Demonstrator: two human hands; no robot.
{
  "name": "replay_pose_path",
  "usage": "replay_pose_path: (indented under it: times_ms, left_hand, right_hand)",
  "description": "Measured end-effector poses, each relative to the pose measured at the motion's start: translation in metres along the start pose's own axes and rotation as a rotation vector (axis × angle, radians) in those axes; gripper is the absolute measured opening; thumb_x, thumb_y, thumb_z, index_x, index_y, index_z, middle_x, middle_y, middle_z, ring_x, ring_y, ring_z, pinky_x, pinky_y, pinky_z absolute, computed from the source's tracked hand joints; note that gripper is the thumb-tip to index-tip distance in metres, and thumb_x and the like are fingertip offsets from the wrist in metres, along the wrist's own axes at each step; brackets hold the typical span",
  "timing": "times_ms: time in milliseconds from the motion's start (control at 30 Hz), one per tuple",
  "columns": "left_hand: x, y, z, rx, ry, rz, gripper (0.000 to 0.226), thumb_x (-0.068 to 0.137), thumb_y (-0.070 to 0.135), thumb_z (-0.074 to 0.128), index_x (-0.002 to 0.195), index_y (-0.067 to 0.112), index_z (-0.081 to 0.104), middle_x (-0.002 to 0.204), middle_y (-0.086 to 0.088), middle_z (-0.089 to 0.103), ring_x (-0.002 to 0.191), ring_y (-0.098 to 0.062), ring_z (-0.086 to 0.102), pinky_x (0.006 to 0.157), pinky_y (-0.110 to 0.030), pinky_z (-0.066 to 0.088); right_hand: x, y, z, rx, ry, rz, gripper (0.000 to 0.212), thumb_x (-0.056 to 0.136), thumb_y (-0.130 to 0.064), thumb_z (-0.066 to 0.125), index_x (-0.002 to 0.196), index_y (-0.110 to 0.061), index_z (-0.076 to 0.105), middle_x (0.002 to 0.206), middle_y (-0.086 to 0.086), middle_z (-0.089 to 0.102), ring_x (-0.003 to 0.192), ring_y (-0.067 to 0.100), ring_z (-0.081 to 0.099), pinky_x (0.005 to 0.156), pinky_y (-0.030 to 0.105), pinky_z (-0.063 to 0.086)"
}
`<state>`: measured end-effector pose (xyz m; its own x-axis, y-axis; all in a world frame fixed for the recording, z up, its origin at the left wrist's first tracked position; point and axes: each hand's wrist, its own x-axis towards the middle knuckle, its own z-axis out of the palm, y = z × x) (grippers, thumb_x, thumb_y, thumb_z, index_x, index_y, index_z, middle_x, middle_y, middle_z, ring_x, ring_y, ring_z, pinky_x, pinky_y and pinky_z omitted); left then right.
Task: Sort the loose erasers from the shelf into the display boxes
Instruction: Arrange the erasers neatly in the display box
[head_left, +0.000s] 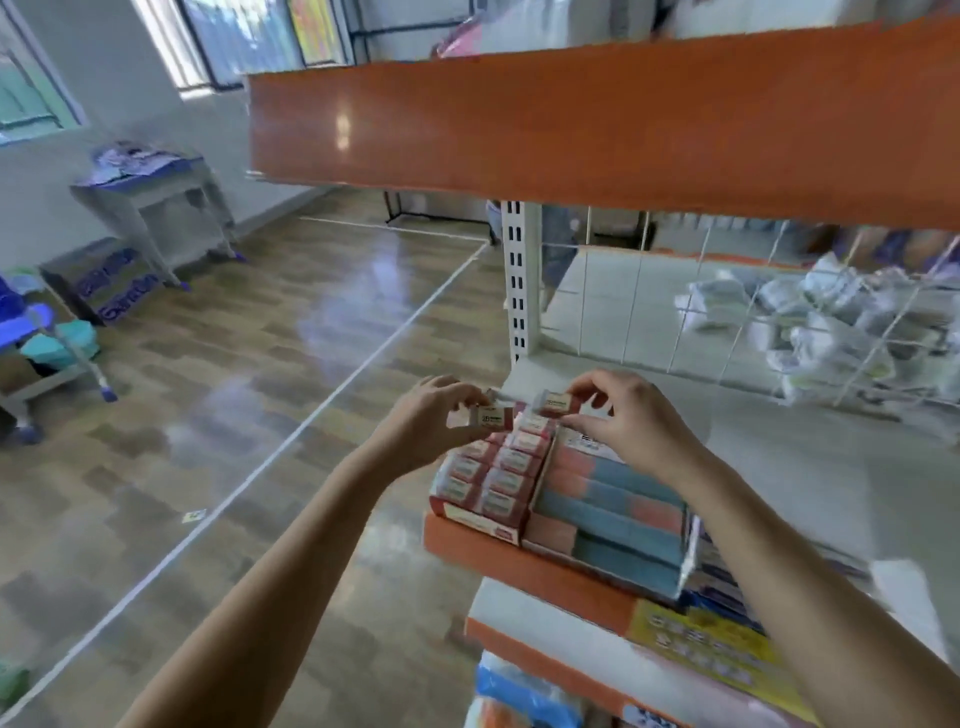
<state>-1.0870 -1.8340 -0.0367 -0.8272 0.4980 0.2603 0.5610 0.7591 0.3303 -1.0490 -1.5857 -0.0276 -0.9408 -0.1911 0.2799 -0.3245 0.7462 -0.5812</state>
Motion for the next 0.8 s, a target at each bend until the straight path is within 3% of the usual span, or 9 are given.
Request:
replay_pose_path:
  times_ms: [100, 200, 433, 600, 800]
  left_hand:
    - [0.02, -0.027, 0.001, -0.013, -0.076, 0.064, 0.034, 0.077, 0.032, 0.073, 0.107, 0.018, 0.067, 0.103, -0.002, 0.065, 0.092, -0.013, 0.055, 0.082, -0.033, 0.05]
    - [0.035, -0.039, 0.004, -0.039, -0.12, 0.153, 0.033, 0.077, 0.035, 0.072, 0.104, 0.017, 0.067, 0.103, 0.001, 0.065, 0.092, -0.006, 0.049, 0.085, -0.024, 0.042]
    - [0.054, -0.048, 0.011, -0.036, -0.236, 0.261, 0.036, 0.079, 0.037, 0.068, 0.112, 0.024, 0.064, 0.109, 0.005, 0.063, 0.099, -0.006, 0.048, 0.091, -0.02, 0.03]
    - [0.054, -0.05, 0.013, -0.06, -0.297, 0.243, 0.035, 0.081, 0.037, 0.066, 0.113, 0.024, 0.063, 0.111, 0.005, 0.062, 0.102, -0.007, 0.05, 0.093, -0.021, 0.033]
    - [0.05, -0.047, 0.012, -0.06, -0.315, 0.188, 0.03, 0.083, 0.037, 0.062, 0.111, 0.025, 0.065, 0.111, 0.006, 0.061, 0.109, -0.011, 0.051, 0.101, -0.034, 0.04]
  right_hand:
    - [0.005, -0.008, 0.011, -0.029, 0.032, 0.087, 0.031, 0.077, -0.03, 0.073, 0.104, -0.017, 0.063, 0.093, -0.011, 0.057, 0.084, 0.005, 0.049, 0.071, 0.016, 0.036]
    - [0.005, -0.014, 0.017, -0.048, 0.05, 0.16, 0.032, 0.08, -0.03, 0.071, 0.107, -0.017, 0.062, 0.097, -0.011, 0.058, 0.087, 0.003, 0.048, 0.068, 0.005, 0.032]
    - [0.001, -0.02, 0.017, -0.074, 0.095, 0.268, 0.03, 0.082, -0.028, 0.07, 0.108, -0.017, 0.062, 0.091, -0.017, 0.052, 0.085, 0.003, 0.047, 0.067, 0.004, 0.032]
    - [0.003, -0.018, 0.016, -0.066, 0.1, 0.264, 0.028, 0.082, -0.026, 0.069, 0.108, -0.017, 0.062, 0.09, -0.016, 0.052, 0.086, 0.004, 0.047, 0.069, 0.004, 0.033]
    - [0.006, -0.011, 0.02, -0.065, 0.077, 0.239, 0.028, 0.083, -0.028, 0.068, 0.108, -0.017, 0.062, 0.091, -0.017, 0.053, 0.085, 0.004, 0.047, 0.069, 0.003, 0.031]
